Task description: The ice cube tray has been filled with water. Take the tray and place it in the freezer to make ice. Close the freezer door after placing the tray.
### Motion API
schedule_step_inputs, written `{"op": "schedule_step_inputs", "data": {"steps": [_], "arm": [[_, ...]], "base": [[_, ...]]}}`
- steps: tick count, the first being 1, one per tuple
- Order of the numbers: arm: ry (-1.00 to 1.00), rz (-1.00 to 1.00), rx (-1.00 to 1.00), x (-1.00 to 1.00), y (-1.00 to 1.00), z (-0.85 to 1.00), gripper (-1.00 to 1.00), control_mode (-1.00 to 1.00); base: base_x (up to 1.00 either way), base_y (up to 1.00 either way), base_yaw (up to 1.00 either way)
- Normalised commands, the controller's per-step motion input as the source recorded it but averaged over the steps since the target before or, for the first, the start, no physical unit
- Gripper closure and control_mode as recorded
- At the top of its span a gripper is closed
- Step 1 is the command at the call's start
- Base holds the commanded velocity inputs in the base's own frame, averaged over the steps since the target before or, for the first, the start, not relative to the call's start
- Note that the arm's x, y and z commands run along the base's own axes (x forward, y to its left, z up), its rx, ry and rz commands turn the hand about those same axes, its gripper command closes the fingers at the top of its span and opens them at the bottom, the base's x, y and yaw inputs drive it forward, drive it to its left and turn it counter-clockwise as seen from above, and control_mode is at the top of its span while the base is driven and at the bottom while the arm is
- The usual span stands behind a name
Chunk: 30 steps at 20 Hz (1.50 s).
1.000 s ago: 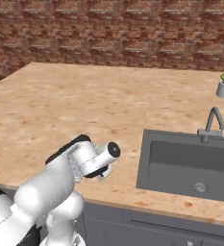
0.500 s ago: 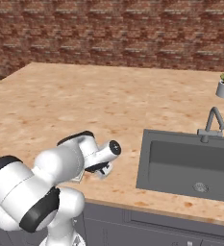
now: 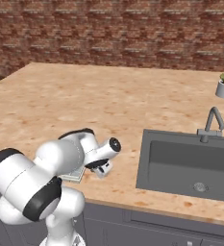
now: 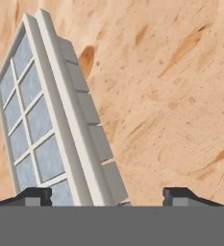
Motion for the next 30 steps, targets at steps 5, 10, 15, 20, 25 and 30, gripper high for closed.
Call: {"op": "schedule_step_inputs", "data": {"steps": [5,10,15,20,25,30], "arm": [[-0.04,0.00,0.00,-0.20,0.34,-0.24,-1.00,-1.00],[-0.05,0.03,0.00,-0.13,0.29,-0.31,-1.00,-1.00],[0.00,0.02,0.00,0.00,0.22,-0.44,-1.00,-1.00],[0.00,0.04,0.00,-0.02,0.27,-0.44,-1.00,-1.00],[0.00,0.06,0.00,-0.09,0.33,-0.44,-1.00,-1.00],[-0.01,0.05,-0.02,-0.20,0.53,-0.38,1.00,-1.00]], "base": [[0.00,0.00,0.00],[0.00,0.00,0.00],[0.00,0.00,0.00],[0.00,0.00,0.00],[0.00,0.00,0.00],[0.00,0.00,0.00]]}}
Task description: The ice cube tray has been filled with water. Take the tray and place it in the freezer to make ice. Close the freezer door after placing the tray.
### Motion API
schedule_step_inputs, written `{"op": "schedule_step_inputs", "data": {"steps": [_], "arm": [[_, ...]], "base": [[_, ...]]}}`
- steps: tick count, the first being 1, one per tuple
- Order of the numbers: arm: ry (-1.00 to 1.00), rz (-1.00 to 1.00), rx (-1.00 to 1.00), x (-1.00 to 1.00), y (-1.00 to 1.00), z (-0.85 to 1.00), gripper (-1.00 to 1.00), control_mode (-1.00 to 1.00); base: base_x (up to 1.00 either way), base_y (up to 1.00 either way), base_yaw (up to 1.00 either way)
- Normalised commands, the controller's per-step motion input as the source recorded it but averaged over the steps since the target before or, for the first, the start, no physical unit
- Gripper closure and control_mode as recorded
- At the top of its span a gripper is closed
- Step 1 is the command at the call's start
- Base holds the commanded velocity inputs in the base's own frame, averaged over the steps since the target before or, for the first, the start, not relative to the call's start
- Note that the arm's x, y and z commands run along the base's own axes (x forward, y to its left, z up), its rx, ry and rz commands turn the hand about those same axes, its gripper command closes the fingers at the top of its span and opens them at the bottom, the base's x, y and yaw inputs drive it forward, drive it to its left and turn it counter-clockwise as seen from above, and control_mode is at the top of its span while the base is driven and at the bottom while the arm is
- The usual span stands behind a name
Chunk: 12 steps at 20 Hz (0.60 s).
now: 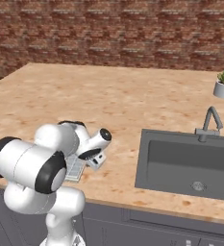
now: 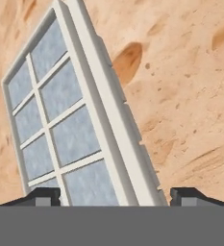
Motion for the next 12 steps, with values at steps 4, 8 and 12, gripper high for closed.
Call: {"op": "schedule_step_inputs", "data": {"steps": [4,8,12], "arm": [[-0.05,0.06,-0.04,-0.38,0.59,-0.32,1.00,-1.00],[-0.06,0.08,-0.02,-0.39,0.38,-0.28,1.00,-1.00],[0.00,0.02,0.00,-0.08,0.04,-0.04,1.00,-1.00]], "base": [[0.00,0.00,0.00],[0.00,0.00,0.00],[0.00,0.00,0.00]]}}
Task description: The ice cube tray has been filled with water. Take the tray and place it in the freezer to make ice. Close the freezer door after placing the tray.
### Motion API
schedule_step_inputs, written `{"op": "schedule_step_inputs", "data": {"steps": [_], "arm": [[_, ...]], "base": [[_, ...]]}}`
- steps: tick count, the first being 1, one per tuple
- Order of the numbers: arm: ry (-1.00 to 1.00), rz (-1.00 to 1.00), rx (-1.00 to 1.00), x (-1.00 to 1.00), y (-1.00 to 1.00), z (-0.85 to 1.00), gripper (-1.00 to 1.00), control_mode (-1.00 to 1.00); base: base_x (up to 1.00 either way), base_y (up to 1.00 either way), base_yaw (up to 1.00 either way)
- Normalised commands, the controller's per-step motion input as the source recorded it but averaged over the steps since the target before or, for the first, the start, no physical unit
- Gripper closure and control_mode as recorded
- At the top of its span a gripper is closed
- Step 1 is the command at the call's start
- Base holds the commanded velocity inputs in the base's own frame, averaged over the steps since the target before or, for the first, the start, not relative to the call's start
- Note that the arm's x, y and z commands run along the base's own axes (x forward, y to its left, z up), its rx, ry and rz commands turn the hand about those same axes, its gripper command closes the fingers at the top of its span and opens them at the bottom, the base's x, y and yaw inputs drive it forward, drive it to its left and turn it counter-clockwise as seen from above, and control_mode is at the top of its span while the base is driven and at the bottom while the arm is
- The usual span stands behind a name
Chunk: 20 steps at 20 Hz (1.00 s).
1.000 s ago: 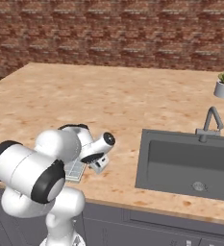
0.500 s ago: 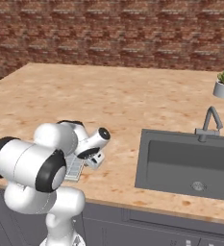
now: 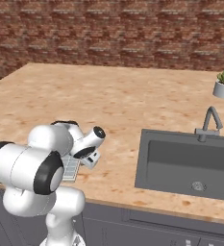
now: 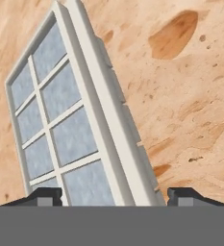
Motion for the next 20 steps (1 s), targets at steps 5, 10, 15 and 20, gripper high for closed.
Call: {"op": "schedule_step_inputs", "data": {"steps": [5,10,15,20], "arm": [[0.00,0.00,0.00,0.00,0.00,0.02,1.00,-1.00],[0.03,0.00,0.00,0.04,0.00,0.43,1.00,-1.00],[0.11,0.00,0.00,0.01,0.00,0.45,1.00,-1.00],[0.12,-0.01,0.00,0.00,0.00,0.21,1.00,-1.00]], "base": [[0.00,0.00,0.00],[0.00,0.00,0.00],[0.00,0.00,0.00],[0.00,0.00,0.00]]}}
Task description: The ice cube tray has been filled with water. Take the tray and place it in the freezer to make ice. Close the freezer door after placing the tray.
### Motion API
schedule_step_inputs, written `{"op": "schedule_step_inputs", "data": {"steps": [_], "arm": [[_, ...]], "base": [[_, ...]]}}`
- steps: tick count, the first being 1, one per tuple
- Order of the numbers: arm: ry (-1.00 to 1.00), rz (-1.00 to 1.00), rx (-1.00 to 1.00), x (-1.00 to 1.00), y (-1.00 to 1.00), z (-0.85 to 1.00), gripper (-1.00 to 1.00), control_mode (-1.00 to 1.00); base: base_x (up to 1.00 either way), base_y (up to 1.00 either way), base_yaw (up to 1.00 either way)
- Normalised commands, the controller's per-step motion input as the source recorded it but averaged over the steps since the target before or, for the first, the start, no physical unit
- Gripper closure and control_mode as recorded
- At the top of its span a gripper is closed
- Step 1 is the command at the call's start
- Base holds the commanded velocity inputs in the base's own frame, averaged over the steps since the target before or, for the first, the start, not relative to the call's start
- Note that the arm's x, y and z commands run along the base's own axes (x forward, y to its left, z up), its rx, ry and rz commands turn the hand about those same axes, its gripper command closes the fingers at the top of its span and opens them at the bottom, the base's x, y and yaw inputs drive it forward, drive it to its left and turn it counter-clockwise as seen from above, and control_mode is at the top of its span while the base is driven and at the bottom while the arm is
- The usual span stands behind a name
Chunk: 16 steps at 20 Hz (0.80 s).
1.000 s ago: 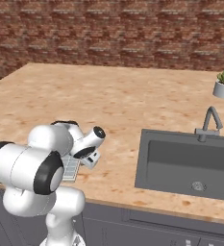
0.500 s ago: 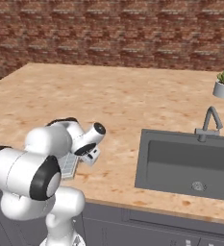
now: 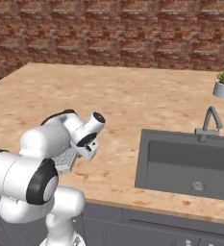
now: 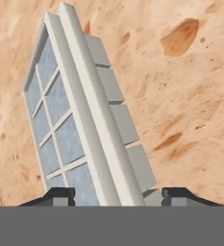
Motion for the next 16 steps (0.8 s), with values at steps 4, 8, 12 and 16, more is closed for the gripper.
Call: {"op": "schedule_step_inputs", "data": {"steps": [4,8,12,16], "arm": [[0.07,-0.07,0.02,0.00,0.00,0.30,1.00,-1.00],[-0.02,-0.14,0.07,-0.01,-0.15,0.44,1.00,-1.00],[-0.12,-0.15,0.06,-0.01,-0.26,0.51,1.00,-1.00],[-0.11,-0.16,0.05,-0.13,-0.34,0.59,1.00,-1.00]], "base": [[0.00,0.00,0.00],[0.00,0.00,0.00],[0.00,0.00,0.00],[0.00,0.00,0.00]]}}
